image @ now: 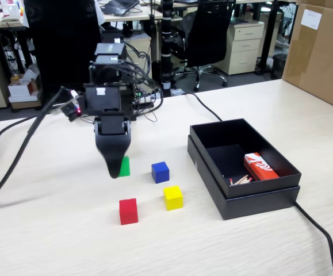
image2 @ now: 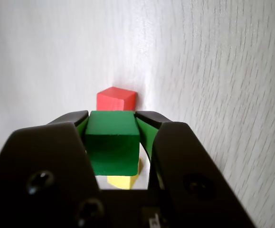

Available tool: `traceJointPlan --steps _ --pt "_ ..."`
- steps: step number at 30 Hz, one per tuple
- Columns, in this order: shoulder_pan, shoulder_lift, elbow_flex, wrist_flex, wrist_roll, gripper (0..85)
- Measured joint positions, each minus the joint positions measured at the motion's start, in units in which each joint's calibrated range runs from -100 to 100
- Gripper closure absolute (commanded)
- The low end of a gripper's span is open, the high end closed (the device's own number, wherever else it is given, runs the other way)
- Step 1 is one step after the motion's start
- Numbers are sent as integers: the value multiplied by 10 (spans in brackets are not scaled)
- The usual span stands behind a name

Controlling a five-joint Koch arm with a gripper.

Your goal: Put the green cube on top of the red cube

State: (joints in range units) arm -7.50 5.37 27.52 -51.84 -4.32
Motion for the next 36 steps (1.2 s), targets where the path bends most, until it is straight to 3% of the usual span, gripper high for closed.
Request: traceJointPlan --steps 7,21,22,29,33,36 --pt "2 122 80 0 1 847" --pt "11 170 120 0 11 839" --pt "10 170 120 1 11 626" --pt "10 173 120 0 8 476" --pt "10 173 120 0 8 458" --pt "10 173 120 1 6 390"
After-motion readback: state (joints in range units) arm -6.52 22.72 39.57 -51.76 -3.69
